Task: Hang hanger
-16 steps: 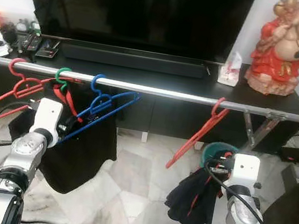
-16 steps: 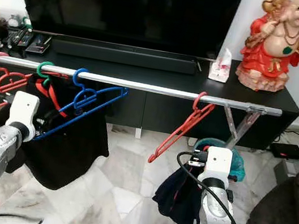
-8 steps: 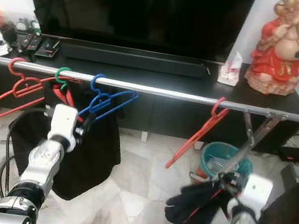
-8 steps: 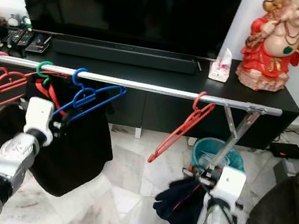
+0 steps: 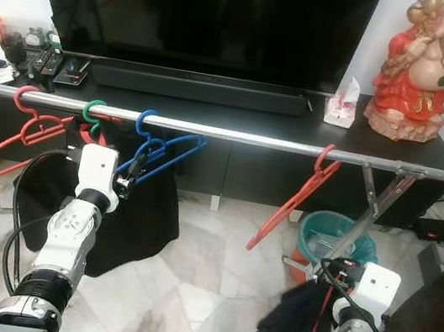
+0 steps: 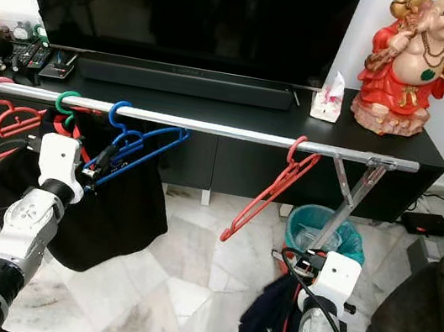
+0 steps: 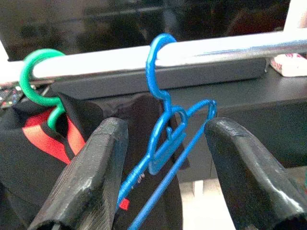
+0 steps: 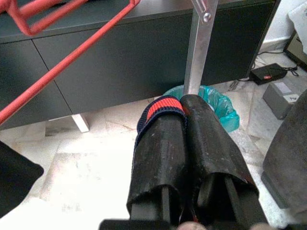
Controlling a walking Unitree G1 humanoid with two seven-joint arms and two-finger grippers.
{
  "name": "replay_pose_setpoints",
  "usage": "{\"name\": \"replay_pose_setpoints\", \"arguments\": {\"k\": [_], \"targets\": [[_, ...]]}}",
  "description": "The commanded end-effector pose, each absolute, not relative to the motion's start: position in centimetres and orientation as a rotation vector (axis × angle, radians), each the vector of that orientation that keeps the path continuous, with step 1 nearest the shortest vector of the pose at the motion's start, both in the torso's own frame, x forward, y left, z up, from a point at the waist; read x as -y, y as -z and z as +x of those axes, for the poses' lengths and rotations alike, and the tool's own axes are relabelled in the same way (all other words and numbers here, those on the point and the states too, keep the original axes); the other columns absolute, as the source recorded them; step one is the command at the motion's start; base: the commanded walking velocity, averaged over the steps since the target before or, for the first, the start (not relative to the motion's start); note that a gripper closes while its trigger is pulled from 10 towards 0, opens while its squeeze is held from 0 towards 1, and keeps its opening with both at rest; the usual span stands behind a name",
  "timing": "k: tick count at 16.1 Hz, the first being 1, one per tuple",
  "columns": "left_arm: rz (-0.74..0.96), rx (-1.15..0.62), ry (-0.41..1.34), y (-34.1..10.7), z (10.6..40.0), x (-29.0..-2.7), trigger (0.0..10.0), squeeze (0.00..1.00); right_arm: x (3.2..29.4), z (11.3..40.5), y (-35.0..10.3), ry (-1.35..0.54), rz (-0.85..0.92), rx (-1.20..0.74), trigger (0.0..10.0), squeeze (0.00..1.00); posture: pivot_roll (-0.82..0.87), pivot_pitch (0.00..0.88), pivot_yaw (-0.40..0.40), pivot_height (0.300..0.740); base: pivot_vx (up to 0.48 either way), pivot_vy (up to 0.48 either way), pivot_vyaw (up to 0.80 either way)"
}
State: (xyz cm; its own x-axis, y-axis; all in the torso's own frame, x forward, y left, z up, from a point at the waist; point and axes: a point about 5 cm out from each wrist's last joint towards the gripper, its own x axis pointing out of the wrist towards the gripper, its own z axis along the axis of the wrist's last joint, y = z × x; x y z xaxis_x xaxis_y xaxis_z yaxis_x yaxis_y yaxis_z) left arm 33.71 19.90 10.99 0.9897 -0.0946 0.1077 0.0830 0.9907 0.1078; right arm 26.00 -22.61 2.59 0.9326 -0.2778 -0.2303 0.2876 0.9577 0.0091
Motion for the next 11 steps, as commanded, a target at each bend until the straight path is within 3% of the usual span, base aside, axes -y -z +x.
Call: {"name": "replay_pose_setpoints", "arguments": {"k": [1, 5, 11], "targets": [[0.107, 0.088, 0.112, -10.7, 33.6, -19.5, 10.0, 0.0, 22.8, 26.5, -3.3, 0.294, 0.049, -0.191, 10.0, 0.0, -0.22, 0.0, 0.019, 0.74, 0.0, 0.0, 0.0], [0.114, 0.057, 0.118, -10.3, 33.5, -19.3, 10.0, 0.0, 22.6, 26.6, -3.3, 0.284, 0.046, -0.19, 10.0, 0.0, -0.22, 0.0, 0.019, 0.74, 0.0, 0.0, 0.0], [0.1, 0.065, 0.094, -10.4, 33.3, -19.4, 10.0, 0.0, 22.5, 24.4, 0.7, 0.291, 0.05, -0.37, 10.0, 0.0, -0.21, 0.0, 0.02, 0.74, 0.277, 0.0, 0.0]]}}
